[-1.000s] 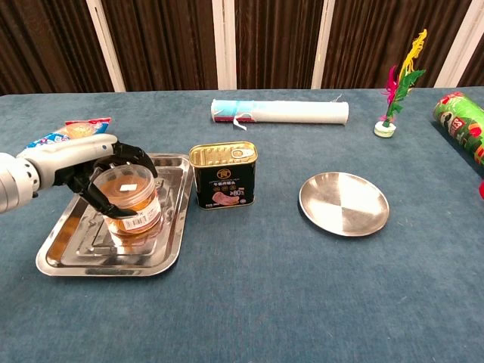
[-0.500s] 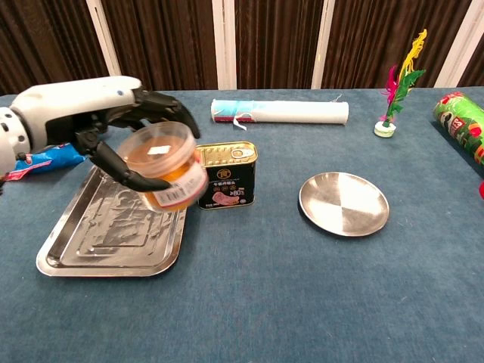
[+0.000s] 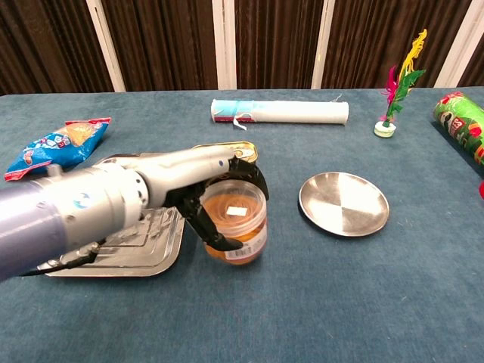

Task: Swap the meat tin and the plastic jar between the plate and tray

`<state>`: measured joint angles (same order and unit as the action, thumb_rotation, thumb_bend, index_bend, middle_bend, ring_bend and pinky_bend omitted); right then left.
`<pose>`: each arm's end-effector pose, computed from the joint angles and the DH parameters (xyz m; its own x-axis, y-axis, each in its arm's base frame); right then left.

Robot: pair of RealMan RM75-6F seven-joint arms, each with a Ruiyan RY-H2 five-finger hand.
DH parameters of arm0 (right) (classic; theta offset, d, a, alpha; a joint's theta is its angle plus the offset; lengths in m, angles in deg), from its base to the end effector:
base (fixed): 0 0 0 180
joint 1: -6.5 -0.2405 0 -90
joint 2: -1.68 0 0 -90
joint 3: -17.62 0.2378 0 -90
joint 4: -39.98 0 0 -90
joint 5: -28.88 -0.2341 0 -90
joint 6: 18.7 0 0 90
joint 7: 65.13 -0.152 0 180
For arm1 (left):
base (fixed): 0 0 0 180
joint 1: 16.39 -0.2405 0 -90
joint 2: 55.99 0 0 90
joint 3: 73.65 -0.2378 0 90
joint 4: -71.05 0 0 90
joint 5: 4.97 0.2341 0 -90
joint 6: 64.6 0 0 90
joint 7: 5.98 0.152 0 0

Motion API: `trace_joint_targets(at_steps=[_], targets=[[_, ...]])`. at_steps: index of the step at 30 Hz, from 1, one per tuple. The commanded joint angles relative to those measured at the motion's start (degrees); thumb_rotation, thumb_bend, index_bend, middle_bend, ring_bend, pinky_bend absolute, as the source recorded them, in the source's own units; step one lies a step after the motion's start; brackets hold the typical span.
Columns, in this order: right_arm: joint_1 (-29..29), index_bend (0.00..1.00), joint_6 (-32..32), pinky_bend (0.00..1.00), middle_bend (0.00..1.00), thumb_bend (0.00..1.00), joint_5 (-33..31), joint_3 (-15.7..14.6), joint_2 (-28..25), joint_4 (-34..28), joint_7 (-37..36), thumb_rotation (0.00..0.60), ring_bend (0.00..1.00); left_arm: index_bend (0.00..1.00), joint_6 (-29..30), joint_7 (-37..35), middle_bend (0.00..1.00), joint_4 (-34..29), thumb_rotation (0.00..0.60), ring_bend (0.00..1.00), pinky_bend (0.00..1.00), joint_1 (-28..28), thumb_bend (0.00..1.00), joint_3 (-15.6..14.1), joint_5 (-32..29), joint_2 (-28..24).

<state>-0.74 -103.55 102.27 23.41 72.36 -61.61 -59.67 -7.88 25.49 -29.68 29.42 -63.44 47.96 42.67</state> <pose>-0.2716 -0.2056 0.0945 0.2005 0.0124 0.9796 -0.9698 0.1439 0.1967 -0.0302 0.2571 -0.0974 0.3052 0.4731 0.8264 0.8921 -0.4458 -0.0741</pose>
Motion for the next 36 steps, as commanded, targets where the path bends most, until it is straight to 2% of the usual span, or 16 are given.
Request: trace_joint_targets(at_steps=[1,4,10,16,21,29,36], targets=[[0.1,0.0,0.3,0.0,0.0,0.0,-0.2,0.2,-0.1,0.0,-0.3,0.6,0.0,0.31,-0.5,-0.2,0.11,2.2,0.6,0.03,0.2,1.0,0.2,-0.4,-1.3,1.5],[0.2,0.0,0.5,0.0,0.0,0.0,-0.4,0.4,-0.2,0.0,-0.2,0.6,0.0,0.28,-0.6,0.0,0.05,2.6,0.6,0.0,0.14,1.3,0.1,-0.6,-1.6,1.3],[0.3,0.0,1.2,0.0,0.0,0.0,-0.6,0.5,-0.4,-0.3,0.0,0.6,0.0,0.25,-1.7,-0.7,0.02,-1.9,0.6,0.0,0.13,1.9,0.03,-0.5,-1.9,-1.5],[0.5,0.0,1.5,0.0,0.0,0.0,-0.8,0.7,-0.5,-0.6,0.2,0.6,0.0,0.23,-0.3,1.8,0.01,-6.1,0.6,0.0,0.12,2.6,0.02,-1.0,-3.3,-4.0],[0.8,0.0,1.4,0.0,0.0,0.0,-1.3,1.1,-0.6,-0.7,0.5,0.6,0.0,0.23,1.1,0.6,0.01,-9.4,0.6,0.0,0.13,2.4,0.02,-0.5,-2.5,-5.4],[0.8,0.0,1.6,0.0,0.0,0.0,-1.5,1.5,-0.3,-0.5,0.7,0.6,0.01,0.23,7.3,-8.9,0.01,-10.0,0.6,0.0,0.12,-0.9,0.02,2.9,7.8,-6.0],[0.7,0.0,2.3,0.0,0.0,0.0,-1.7,1.5,0.1,-0.2,1.2,0.6,0.01,0.23,6.2,-19.2,0.0,-9.0,0.6,0.0,0.1,-3.1,0.02,5.5,7.6,-9.7]])
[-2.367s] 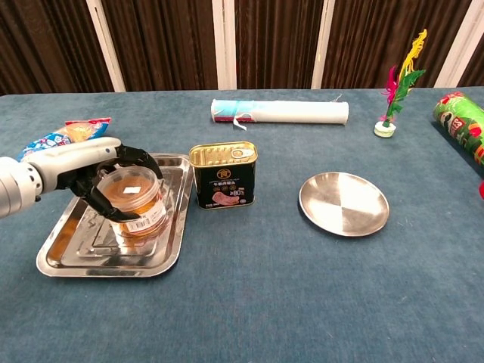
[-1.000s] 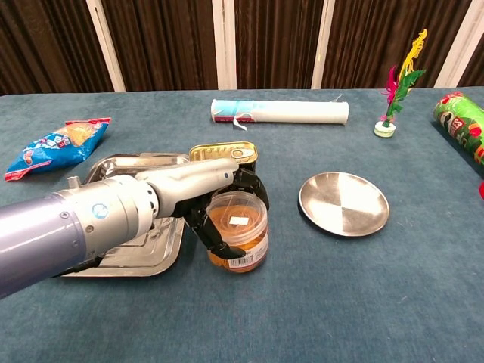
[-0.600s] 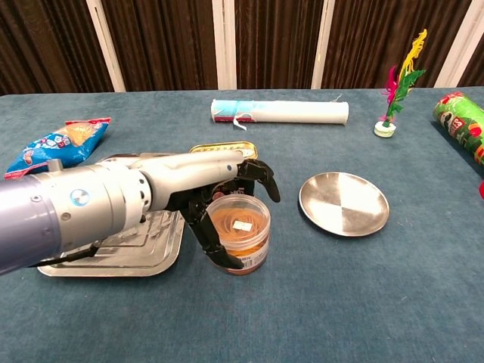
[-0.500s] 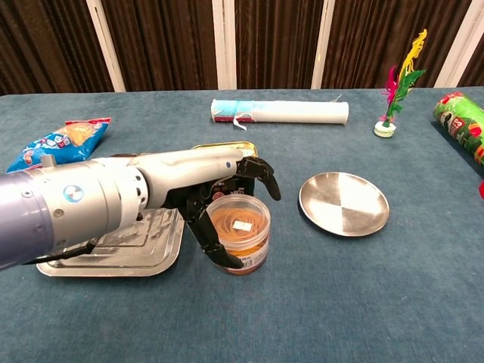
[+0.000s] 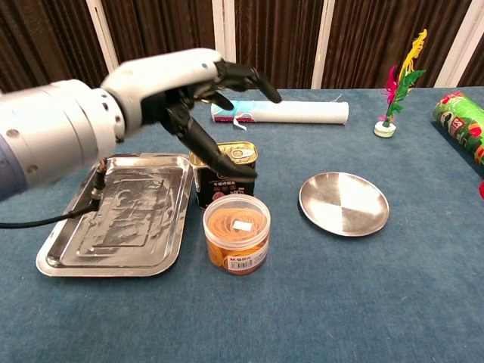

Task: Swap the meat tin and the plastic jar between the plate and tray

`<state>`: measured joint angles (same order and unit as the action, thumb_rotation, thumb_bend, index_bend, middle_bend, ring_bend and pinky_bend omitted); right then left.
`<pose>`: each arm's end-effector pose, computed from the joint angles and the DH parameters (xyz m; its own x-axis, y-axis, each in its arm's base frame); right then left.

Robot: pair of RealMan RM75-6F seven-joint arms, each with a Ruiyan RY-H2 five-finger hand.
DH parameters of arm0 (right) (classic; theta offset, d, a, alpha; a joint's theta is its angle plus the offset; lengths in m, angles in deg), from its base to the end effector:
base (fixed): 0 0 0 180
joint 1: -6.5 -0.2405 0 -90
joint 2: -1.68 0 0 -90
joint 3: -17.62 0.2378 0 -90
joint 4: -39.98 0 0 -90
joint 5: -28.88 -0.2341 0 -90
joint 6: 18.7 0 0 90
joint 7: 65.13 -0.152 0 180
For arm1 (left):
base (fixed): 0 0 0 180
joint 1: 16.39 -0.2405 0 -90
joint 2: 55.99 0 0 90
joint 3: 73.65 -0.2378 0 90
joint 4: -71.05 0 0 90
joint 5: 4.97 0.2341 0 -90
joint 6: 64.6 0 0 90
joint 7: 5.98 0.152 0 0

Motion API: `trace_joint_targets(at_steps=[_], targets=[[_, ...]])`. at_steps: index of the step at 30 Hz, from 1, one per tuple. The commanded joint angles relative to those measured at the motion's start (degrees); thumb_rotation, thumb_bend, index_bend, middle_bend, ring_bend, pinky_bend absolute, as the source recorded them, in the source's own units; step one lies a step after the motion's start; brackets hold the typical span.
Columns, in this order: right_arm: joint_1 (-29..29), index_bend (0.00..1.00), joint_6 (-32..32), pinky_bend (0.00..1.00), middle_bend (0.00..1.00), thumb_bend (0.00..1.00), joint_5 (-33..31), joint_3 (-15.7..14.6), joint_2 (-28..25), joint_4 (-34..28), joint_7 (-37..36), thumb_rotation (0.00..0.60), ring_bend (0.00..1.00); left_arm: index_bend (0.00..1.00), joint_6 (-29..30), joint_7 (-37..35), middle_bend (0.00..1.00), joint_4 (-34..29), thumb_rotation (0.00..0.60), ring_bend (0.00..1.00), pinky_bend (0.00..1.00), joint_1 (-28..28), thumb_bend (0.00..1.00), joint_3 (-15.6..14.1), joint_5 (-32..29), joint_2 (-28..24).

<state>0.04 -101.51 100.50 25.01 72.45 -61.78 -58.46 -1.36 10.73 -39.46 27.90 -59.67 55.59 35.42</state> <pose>-0.2762 -0.2074 0.0934 0.2042 -0.0044 0.9789 -0.9629 0.1794 0.2017 -0.0025 0.2661 -0.0333 0.0081 0.4179 0.9084 0.8934 -0.4112 0.1812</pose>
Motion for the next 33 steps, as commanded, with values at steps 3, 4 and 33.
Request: trace_joint_targets(at_steps=[3,4,33], targets=[[-0.1,0.0,0.2,0.0,0.0,0.0,0.2,-0.1,0.3,0.0,0.4,0.6,0.01,0.23,-0.2,-6.0,0.0,3.9,0.6,0.0,0.09,-2.1,0.01,1.9,-0.6,-2.8],[-0.1,0.0,0.3,0.0,0.0,0.0,0.3,-0.1,0.4,0.0,0.5,0.6,0.01,0.22,-0.5,-7.1,0.0,5.4,0.6,0.0,0.09,-2.4,0.01,2.1,-1.3,-2.6],[0.2,0.0,0.4,0.0,0.0,0.0,-0.1,0.8,0.9,0.5,0.7,0.6,0.01,0.22,-6.4,-6.2,0.09,20.4,0.6,0.01,0.13,1.3,0.06,0.3,-6.5,5.0]])
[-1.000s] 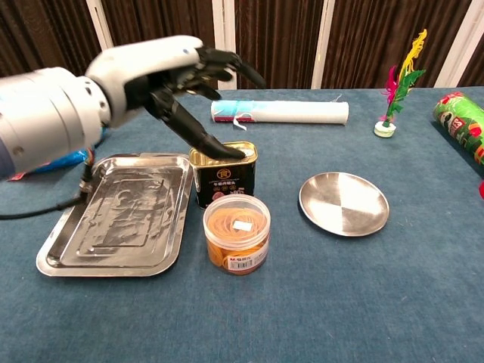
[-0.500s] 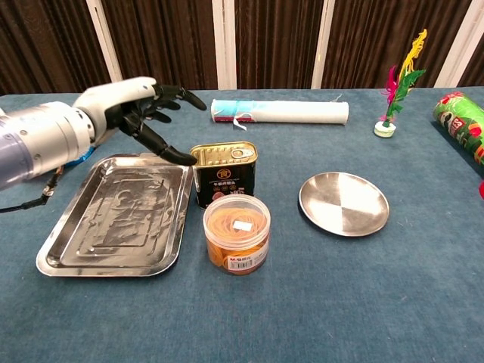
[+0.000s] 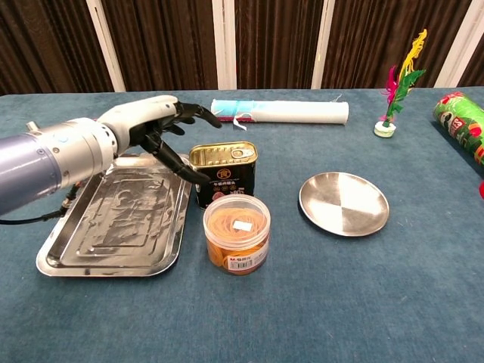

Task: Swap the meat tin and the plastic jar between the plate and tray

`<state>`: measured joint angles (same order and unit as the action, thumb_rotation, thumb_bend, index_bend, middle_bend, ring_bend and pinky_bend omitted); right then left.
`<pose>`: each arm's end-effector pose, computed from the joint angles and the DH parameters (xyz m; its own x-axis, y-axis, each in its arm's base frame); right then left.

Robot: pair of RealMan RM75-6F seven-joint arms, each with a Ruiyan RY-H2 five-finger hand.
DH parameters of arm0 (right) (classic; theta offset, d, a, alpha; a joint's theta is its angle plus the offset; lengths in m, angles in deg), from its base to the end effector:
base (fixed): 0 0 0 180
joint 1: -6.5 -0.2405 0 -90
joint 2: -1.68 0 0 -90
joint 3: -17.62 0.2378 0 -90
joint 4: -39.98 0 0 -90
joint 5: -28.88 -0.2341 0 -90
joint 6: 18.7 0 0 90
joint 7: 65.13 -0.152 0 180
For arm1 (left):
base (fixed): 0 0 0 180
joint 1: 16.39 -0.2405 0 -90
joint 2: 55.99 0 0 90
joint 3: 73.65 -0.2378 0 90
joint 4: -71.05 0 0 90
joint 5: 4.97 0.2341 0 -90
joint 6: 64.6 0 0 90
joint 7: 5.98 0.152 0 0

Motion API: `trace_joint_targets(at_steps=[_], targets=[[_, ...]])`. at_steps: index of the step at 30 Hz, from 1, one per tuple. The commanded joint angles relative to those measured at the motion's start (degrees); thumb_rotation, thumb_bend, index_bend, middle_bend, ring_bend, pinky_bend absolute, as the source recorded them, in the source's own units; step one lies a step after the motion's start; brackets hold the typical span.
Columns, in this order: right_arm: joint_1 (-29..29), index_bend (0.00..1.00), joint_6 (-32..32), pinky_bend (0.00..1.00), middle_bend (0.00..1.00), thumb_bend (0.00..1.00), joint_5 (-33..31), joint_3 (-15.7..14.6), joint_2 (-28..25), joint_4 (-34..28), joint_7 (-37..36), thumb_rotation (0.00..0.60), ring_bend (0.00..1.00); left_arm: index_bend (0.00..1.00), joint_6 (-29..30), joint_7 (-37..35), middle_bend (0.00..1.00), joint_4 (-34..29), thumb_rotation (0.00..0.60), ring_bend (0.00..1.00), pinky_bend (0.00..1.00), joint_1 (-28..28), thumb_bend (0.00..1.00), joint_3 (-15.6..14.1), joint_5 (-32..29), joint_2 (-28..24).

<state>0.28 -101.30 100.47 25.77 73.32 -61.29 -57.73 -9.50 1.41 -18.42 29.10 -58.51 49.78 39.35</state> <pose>-0.2760 -0.2093 0.0913 0.2078 0.0013 0.9782 -0.9617 0.1829 0.2041 -0.0701 0.3308 -0.0701 0.0077 0.4286 0.9034 0.9664 -0.2354 0.1035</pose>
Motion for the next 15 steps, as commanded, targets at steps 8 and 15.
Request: trace_joint_targets(at_steps=[8,15], targets=[[-0.2,0.0,1.0,0.0,0.0,0.0,-0.7,0.3,0.2,0.6,-0.6,0.6,0.02,0.26,2.9,7.1,0.17,2.8,0.6,0.08,0.2,1.8,0.25,-1.1,-0.5,5.3],[-0.4,0.0,1.8,0.0,0.0,0.0,-0.5,0.2,0.0,0.7,-1.3,0.6,0.02,0.32,4.4,8.8,0.26,3.8,0.6,0.17,0.27,1.7,0.34,-0.5,-1.1,6.5]])
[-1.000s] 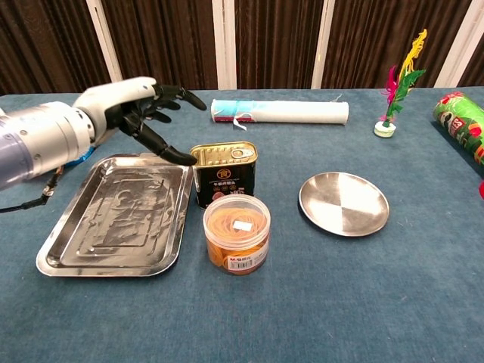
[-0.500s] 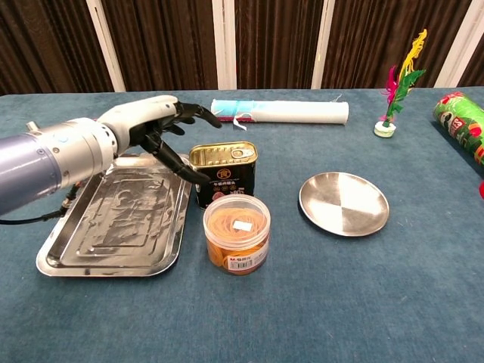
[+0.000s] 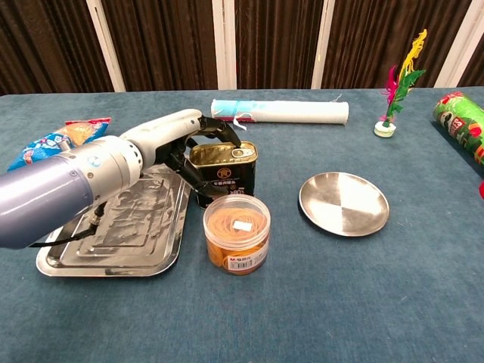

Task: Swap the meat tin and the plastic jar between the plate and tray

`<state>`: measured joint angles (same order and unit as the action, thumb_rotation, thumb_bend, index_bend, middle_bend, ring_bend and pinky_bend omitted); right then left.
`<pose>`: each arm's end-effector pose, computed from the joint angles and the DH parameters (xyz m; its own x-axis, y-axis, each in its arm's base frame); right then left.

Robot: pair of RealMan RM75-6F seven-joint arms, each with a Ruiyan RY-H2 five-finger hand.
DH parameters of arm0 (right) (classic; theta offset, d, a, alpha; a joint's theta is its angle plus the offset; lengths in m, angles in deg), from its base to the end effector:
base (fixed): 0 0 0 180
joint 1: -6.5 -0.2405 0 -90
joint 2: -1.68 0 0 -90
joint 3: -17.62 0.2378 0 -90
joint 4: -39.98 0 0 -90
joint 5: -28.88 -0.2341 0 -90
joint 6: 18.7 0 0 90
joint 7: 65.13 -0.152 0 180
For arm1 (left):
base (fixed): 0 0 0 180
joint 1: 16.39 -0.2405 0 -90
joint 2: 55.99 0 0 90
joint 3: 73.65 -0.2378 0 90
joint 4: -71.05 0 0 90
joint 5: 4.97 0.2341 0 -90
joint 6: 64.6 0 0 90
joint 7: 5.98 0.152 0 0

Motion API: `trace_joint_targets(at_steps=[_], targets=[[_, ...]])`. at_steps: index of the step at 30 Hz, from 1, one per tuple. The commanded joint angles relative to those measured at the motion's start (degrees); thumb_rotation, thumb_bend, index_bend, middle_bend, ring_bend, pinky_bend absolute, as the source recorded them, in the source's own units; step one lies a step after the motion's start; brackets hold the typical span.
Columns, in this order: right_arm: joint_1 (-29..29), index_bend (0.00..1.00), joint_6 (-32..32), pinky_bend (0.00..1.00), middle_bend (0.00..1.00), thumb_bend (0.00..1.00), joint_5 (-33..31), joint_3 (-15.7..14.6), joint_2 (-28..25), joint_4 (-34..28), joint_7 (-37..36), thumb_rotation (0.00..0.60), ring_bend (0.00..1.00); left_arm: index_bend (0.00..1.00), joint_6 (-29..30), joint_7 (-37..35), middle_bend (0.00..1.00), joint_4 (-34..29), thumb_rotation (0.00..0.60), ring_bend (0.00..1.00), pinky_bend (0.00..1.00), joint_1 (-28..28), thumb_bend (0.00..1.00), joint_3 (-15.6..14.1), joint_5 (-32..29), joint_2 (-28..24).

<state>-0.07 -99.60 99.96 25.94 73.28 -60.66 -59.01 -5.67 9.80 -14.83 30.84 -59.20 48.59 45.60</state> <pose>-0.2790 -0.2118 0.0885 0.1905 -0.0188 0.9815 -0.9643 0.1838 0.1907 -0.0570 0.3235 -0.0921 0.1076 0.3796 0.9189 0.9610 -0.2767 0.0018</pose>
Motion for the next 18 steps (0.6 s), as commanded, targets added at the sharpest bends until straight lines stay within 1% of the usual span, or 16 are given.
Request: trace_joint_targets(at_steps=[1,3,7,9,10,13,16,18], targets=[[0.0,0.0,0.1,0.0,0.0,0.0,0.0,0.0,0.0,0.1,-0.1,0.6,0.02,0.34,0.8,0.3,0.31,0.3,0.6,0.21,0.29,-0.1,0.39,0.3,0.1,0.3],[0.0,0.0,0.1,0.0,0.0,0.0,-0.1,0.1,0.0,0.1,-0.3,0.6,0.02,0.41,1.6,-0.1,0.41,0.8,0.6,0.3,0.34,-0.3,0.48,0.6,0.9,0.8],[0.0,0.0,0.2,0.0,0.0,0.0,0.1,0.1,-0.1,0.0,-0.5,0.6,0.03,0.47,2.9,1.3,0.49,1.7,0.6,0.38,0.42,-0.4,0.61,0.2,1.8,1.3],[0.0,0.0,0.3,0.0,0.0,0.0,0.1,0.0,-0.1,-0.1,-0.6,0.6,0.03,0.51,3.8,1.9,0.54,2.0,0.6,0.41,0.45,-0.6,0.66,0.4,2.1,1.5],[0.0,0.0,0.3,0.0,0.0,0.0,0.0,0.0,-0.1,-0.1,-0.5,0.6,0.03,0.52,4.6,2.1,0.55,2.2,0.6,0.43,0.46,-0.7,0.68,0.6,2.4,1.7],[0.0,0.0,0.2,0.0,0.0,0.0,0.0,0.1,0.0,-0.1,-0.4,0.6,0.03,0.53,6.5,2.4,0.57,2.0,0.6,0.44,0.47,-1.1,0.69,1.2,3.4,1.8],[0.0,0.0,0.3,0.0,0.0,0.0,-0.2,0.1,0.0,0.0,-0.3,0.6,0.03,0.53,7.3,1.5,0.56,-0.4,0.6,0.44,0.47,-1.7,0.69,2.3,4.1,0.5],[0.0,0.0,0.3,0.0,0.0,0.0,-0.3,0.2,0.0,0.0,-0.2,0.6,0.03,0.53,8.2,0.9,0.56,-3.7,0.6,0.44,0.47,-2.2,0.68,3.3,5.2,-1.6]])
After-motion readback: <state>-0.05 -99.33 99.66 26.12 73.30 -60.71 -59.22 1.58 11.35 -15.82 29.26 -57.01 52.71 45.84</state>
